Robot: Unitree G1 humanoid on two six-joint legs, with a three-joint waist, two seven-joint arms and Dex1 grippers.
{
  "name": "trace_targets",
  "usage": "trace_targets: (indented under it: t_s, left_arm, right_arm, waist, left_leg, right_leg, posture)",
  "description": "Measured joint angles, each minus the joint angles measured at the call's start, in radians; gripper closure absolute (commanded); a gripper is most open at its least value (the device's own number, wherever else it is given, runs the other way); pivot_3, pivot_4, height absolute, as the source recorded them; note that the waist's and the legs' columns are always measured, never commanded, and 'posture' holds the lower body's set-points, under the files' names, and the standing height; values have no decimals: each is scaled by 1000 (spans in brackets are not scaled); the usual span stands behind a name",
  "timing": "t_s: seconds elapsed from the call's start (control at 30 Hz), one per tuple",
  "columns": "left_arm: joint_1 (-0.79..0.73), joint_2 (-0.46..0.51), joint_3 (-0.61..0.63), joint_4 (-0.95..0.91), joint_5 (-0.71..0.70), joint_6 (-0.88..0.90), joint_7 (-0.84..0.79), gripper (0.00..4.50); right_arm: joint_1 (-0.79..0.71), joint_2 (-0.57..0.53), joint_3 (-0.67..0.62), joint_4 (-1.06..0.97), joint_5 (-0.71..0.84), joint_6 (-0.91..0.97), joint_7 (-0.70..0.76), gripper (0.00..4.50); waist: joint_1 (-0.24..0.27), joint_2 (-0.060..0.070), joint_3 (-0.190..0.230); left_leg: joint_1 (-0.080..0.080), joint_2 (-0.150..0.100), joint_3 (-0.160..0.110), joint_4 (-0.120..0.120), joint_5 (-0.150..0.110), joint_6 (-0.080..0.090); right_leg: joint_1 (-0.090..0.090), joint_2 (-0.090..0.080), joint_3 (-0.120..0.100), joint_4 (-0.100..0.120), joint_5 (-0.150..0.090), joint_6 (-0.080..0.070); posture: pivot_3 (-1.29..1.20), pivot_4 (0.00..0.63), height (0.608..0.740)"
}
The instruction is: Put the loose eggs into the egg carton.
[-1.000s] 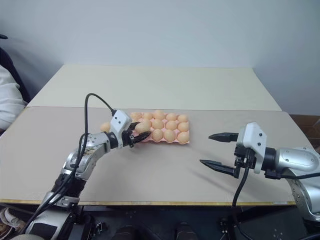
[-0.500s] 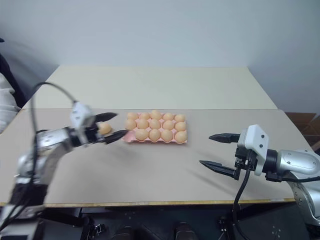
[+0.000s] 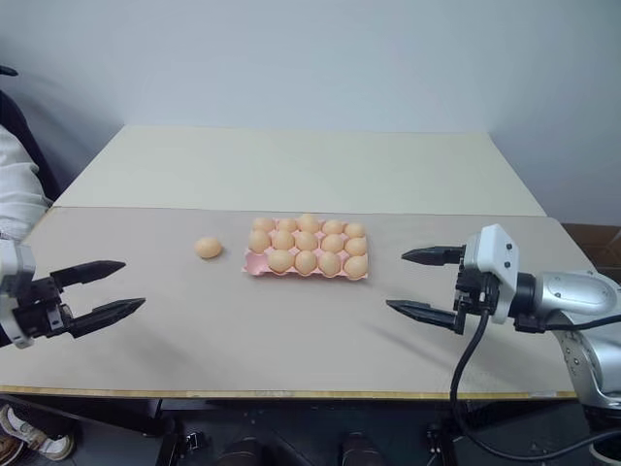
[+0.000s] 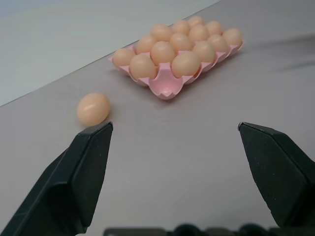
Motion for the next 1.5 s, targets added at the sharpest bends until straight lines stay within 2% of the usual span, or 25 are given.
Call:
trace_targets:
  t_s: [0.2,0.33,0.5,0.63,0.83,1.0,1.1,1.3,1.5]
  left_arm:
    - [21,-23,-3,-39,-15,16,55,52]
    - [-121,-31,-96,39,63,2,153,52]
    - [-437,-136,-302,327,225,-96,280,52]
    - [-643,-209,-396,622,325,-207,319,52]
    - [-871,-286,-487,1037,431,-386,282,52]
    - [-970,-318,-523,1274,498,-490,272,52]
    - [-1003,-339,-537,1352,527,-506,260,610]
    - [-1031,-362,-553,1432,567,-529,286,2414]
    - [-1032,-351,-548,1428,566,-541,245,2517]
  right_arm:
    - [-7,1,16,4,-6,-1,5,0]
    - [-9,3,25,4,-6,-1,4,0]
    - [-8,12,27,-10,-5,-1,-8,0]
    - [8,10,13,-22,-4,0,-20,0]
    - [33,9,-15,-62,6,6,-44,0]
    - [75,9,-38,-93,14,20,-71,0]
    - [81,9,-50,-103,14,20,-86,0]
    - [81,9,-50,-114,16,21,-95,0]
    - [80,9,-50,-114,16,21,-95,0]
  waist:
    - [2,0,0]
    - [5,0,0]
    - [12,0,0]
    - [10,0,0]
    - [8,0,0]
    - [3,0,0]
    - [3,-1,0]
    - [2,-1,0]
    - [2,-1,0]
  left_leg:
    - [1,0,0,0,0,0]
    - [2,0,0,0,0,0]
    - [-1,-1,-1,1,0,0]
    - [-3,-1,-1,1,0,0]
    - [-3,-1,-1,2,0,0]
    - [-4,-1,-2,2,0,0]
    - [-5,-1,-2,2,0,0]
    - [-5,-1,-3,3,0,0]
    - [-5,-1,-3,3,0,0]
  right_leg:
    - [1,0,0,1,0,0]
    - [3,0,0,1,0,0]
    - [1,0,0,0,1,0]
    - [-1,0,0,0,1,0]
    - [-1,1,-1,0,1,0]
    - [-1,0,-1,0,1,0]
    - [-1,0,-2,0,1,1]
    - [-1,1,-2,1,1,1]
    - [-1,1,-2,1,1,1]
  posture:
    - [0,150,740]
    - [0,150,740]
    - [0,150,740]
    - [0,150,740]
    - [0,150,740]
    - [0,150,740]
    - [0,150,740]
    - [0,150,740]
    - [0,150,740]
